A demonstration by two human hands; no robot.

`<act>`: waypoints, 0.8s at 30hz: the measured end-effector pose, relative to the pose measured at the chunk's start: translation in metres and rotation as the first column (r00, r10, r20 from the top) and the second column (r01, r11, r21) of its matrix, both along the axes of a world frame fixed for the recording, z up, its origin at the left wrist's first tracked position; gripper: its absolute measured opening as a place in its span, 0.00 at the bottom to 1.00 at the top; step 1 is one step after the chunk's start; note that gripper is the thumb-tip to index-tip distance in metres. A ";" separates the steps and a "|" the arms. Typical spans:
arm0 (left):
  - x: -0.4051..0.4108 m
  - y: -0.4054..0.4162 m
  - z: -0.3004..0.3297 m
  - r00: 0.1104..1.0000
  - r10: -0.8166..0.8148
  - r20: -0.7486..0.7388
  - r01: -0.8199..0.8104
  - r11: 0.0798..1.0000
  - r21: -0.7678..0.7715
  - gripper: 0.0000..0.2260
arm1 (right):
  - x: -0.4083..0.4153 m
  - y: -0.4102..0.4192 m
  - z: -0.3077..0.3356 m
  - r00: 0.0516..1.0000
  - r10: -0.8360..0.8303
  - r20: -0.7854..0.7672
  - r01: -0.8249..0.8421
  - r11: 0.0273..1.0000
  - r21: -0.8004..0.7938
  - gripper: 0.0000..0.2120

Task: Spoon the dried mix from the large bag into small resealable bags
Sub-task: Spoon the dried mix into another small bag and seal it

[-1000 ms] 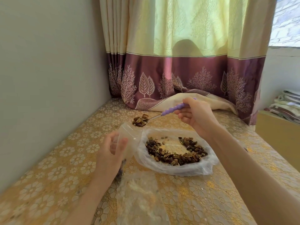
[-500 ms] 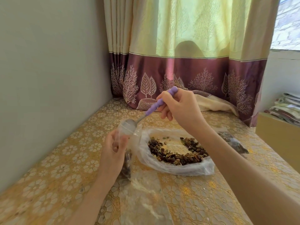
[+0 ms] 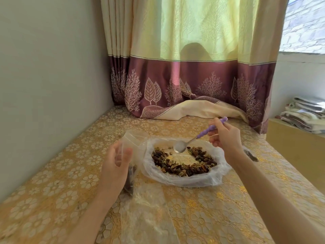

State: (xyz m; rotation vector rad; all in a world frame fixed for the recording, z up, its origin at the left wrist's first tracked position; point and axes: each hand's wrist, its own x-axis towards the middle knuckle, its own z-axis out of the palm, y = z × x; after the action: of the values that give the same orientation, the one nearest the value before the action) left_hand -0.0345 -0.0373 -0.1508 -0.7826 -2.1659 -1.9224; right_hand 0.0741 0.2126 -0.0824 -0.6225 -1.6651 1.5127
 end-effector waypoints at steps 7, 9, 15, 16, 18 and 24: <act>-0.002 0.002 -0.001 1.000 -0.002 -0.001 0.002 1.000 0.002 0.44 | 0.013 0.034 -0.027 0.996 -0.085 0.031 0.084 0.996 0.013 0.15; -0.002 0.001 -0.002 1.000 -0.005 -0.002 0.005 1.000 -0.001 0.44 | 0.015 0.040 -0.027 0.992 -0.111 0.067 0.107 0.993 0.056 0.16; -0.003 0.001 -0.003 1.000 0.000 -0.004 0.000 1.000 -0.010 0.43 | 0.013 0.046 -0.026 0.982 -0.090 0.166 0.070 0.990 0.121 0.18; -0.003 0.001 -0.003 1.000 0.001 -0.009 -0.001 1.000 -0.016 0.44 | 0.011 0.045 -0.026 0.982 -0.062 0.179 0.046 0.994 0.096 0.18; -0.002 0.001 -0.002 1.000 -0.005 -0.005 0.005 1.000 -0.014 0.45 | 0.009 0.043 -0.025 0.973 -0.009 0.232 0.001 0.999 0.038 0.18; -0.003 0.002 -0.003 1.000 0.000 -0.007 0.000 1.000 -0.022 0.42 | 0.007 0.039 -0.030 0.956 0.102 0.274 -0.070 0.990 -0.123 0.18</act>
State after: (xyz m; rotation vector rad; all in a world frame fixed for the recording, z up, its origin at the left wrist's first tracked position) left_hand -0.0371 -0.0358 -0.1536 -0.7917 -2.1862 -1.8962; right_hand 0.0809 0.2512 -0.1122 -0.8676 -1.8476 1.6496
